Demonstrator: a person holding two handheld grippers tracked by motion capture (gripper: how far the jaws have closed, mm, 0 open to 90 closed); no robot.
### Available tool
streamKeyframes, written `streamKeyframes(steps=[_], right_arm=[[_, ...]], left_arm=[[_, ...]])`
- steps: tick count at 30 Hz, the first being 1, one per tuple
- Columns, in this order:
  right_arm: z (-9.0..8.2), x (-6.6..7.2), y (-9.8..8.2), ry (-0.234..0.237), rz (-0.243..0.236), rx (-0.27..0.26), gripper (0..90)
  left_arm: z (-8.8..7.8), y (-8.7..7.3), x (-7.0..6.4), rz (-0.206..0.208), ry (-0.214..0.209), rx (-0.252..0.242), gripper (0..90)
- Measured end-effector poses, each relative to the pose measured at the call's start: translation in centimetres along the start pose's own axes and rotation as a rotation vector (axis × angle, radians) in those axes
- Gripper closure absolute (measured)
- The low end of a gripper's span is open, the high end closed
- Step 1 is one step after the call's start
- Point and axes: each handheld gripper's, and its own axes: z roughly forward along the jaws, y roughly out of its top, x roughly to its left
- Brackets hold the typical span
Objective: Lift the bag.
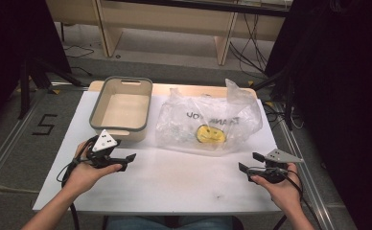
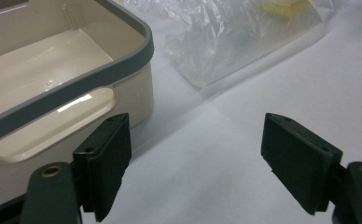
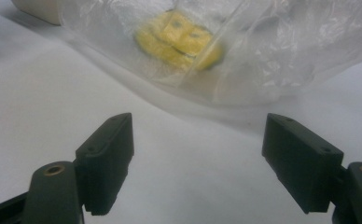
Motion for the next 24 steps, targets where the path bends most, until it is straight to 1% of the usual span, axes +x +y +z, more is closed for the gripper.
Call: streamKeyframes(steps=[3,8,12,13,17,21,23,24], right_arm=[[0.0,0.0,-0.2,0.003,0.002,0.002,25.8],[-0.1,-0.1,-0.6,0.008,0.008,0.007,25.9],[-0.2,-0.2,-1.0,0.009,0.015,0.016,25.9],[-0.2,-0.2,-1.1,0.011,0.017,0.014,25.9],[-0.3,-0.2,-1.5,0.009,0.025,0.017,25.9],[-0.4,-0.2,-1.8,0.009,0.028,0.018,25.8],[-0.4,-0.3,-2.0,0.006,0.023,0.022,25.9],[-0.4,-0.3,-2.0,0.0,0.012,0.022,25.9]], left_arm=[[0.0,-0.5,-0.1,-0.009,0.002,-0.003,24.4],[0.3,-1.4,-0.5,-0.002,-0.007,0.022,24.2],[0.5,-1.8,-0.6,-0.003,-0.005,0.023,24.1],[0.5,-1.9,-0.7,-0.009,-0.003,0.018,24.1],[0.5,-2.2,-0.6,-0.007,0.002,0.021,24.1],[0.5,-2.6,-0.7,-0.001,0.018,0.017,24.1],[0.6,-2.9,-0.9,0.003,0.02,0.019,24.1],[0.6,-2.9,-0.9,0.006,0.018,0.023,24.0]])
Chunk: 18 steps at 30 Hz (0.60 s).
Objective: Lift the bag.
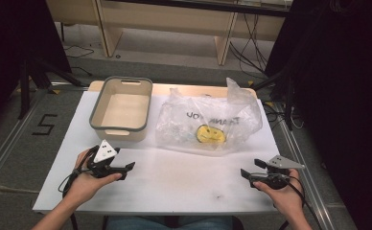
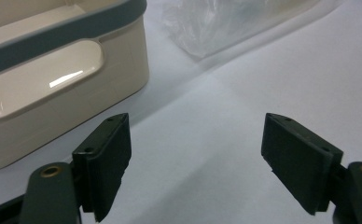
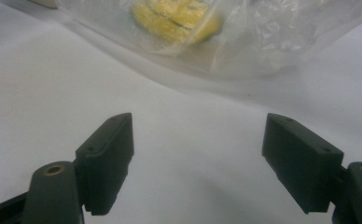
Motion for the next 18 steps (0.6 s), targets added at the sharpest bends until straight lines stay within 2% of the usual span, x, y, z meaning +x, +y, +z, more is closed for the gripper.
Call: streamKeyframes(steps=[18], right_arm=[[0.0,0.06,-0.21,0.003,0.004,-0.008,26.1]], left_arm=[[0.28,-0.37,0.09,-0.006,0.015,-0.002,23.0]])
